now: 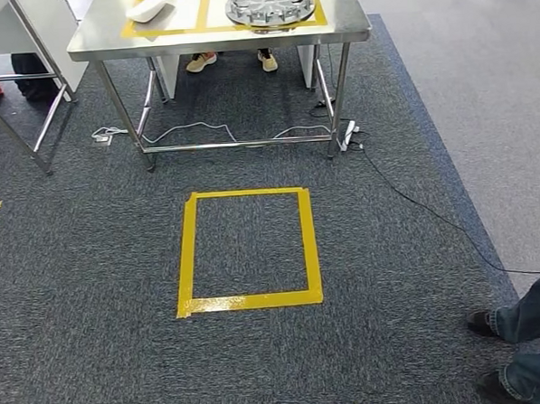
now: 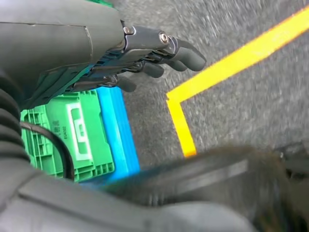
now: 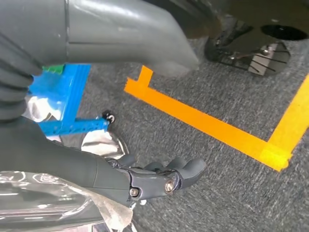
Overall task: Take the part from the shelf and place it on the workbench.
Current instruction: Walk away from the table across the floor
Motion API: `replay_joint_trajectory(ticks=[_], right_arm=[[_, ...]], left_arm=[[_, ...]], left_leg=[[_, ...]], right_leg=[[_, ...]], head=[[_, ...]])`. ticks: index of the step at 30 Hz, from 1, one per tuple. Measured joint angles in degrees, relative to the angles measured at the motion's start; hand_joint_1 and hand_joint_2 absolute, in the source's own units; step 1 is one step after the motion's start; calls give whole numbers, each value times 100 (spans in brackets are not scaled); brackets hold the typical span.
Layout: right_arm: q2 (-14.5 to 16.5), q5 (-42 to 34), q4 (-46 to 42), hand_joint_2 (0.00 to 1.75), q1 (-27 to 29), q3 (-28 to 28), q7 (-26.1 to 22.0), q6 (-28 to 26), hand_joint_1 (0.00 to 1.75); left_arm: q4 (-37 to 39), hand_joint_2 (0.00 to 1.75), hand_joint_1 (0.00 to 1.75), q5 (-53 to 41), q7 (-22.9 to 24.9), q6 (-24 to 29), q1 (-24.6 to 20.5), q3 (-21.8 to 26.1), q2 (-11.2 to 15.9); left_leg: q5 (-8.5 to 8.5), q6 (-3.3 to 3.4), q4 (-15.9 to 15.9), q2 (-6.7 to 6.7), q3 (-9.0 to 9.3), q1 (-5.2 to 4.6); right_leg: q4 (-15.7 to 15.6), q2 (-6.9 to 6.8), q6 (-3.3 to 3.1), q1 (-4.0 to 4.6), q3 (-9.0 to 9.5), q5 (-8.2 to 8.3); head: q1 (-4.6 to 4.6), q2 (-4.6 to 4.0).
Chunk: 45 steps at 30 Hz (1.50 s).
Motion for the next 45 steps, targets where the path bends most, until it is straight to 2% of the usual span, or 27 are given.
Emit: replay_joint_trajectory(ticks=[8, 16, 42, 45], right_arm=[[-11, -102, 0, 0, -10, -188, 11, 34, 0], [-11, -224, 0, 0, -9, -362, 3, 137, 0], [-12, -231, 0, 0, -11, -479, 92, 302, 0], [-11, -213, 0, 0, -13, -479, 96, 312, 0]], left_arm=[[0, 0, 0, -21, -176, -1, 9, -1, 0], [0, 0, 0, -26, -198, 59, 15, 1, 2], [0, 0, 0, -149, -269, 66, 14, -3, 13], [0, 0, 0, -189, -298, 45, 11, -9, 32]], left_leg=[[33, 70, 7, 0, -34, -33], [81, 72, 12, 0, -85, -30], [98, 67, 13, 0, -95, -29], [99, 126, 40, -1, -119, -52]], right_leg=[[-13, 4, 68, -35, -83, 50], [-8, 3, 63, -35, -84, 94], [-5, 3, 59, -35, -98, 110], [-31, -3, 107, -54, -98, 146]], head=[[-2, 0], [-3, 0], [-2, 0], [-6, 0]])
